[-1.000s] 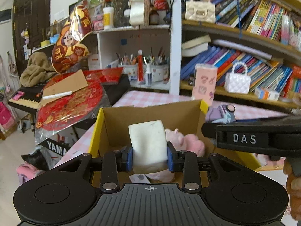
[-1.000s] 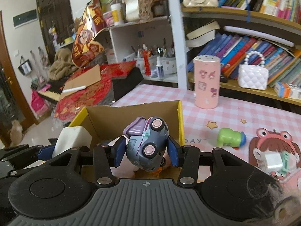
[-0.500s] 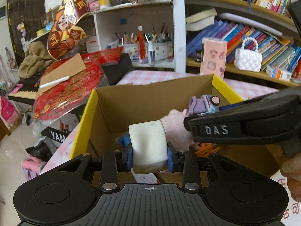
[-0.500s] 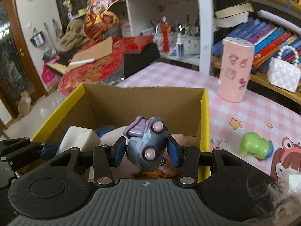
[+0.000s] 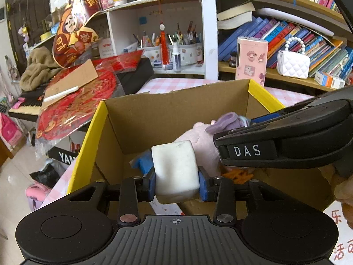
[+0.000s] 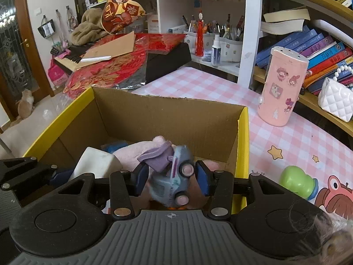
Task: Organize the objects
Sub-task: 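Open the left tool releasing the eraser while the right tool drops the car into the box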
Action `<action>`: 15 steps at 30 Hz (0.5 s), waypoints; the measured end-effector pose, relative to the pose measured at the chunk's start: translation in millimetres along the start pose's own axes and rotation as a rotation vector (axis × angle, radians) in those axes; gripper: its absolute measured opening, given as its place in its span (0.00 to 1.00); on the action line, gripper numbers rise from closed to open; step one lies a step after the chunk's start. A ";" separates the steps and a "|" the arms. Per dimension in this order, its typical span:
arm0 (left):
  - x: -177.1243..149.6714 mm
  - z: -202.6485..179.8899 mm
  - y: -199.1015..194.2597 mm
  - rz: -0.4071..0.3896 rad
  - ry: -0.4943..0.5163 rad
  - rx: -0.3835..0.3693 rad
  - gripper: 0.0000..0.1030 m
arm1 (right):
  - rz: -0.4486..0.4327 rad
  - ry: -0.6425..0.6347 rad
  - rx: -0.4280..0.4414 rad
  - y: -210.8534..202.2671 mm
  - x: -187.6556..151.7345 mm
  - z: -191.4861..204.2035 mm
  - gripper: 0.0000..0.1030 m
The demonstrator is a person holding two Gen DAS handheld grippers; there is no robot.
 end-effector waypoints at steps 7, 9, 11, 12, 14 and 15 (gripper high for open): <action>5.1 4.6 -13.7 -0.065 -0.029 0.008 0.53 | -0.049 0.064 -0.009 -11.7 1.4 -6.1 0.59; 7.5 5.4 -21.9 -0.099 -0.030 0.012 0.56 | -0.067 0.087 -0.015 -18.3 1.8 -8.4 0.61; 9.2 6.8 -29.7 -0.122 -0.033 0.015 0.58 | -0.092 0.108 -0.025 -26.8 2.4 -10.0 0.62; 9.6 7.9 -33.9 -0.133 -0.037 0.016 0.59 | -0.107 0.117 -0.032 -32.1 2.4 -10.1 0.63; 10.4 10.6 -41.6 -0.149 -0.048 0.018 0.63 | -0.132 0.132 -0.044 -42.2 1.3 -9.6 0.64; 10.1 12.4 -46.3 -0.158 -0.055 0.018 0.64 | -0.145 0.138 -0.051 -48.0 0.4 -8.9 0.64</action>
Point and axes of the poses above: each gripper's, at about its wrist camera, not at the fingertips, and y roughly the way its jaws point, z to its left, x to its top, the point moved 2 cm from there along y, roughly the way its jaws point, and after that the axes turned 6 degrees about -y, right-handed, at the moved point
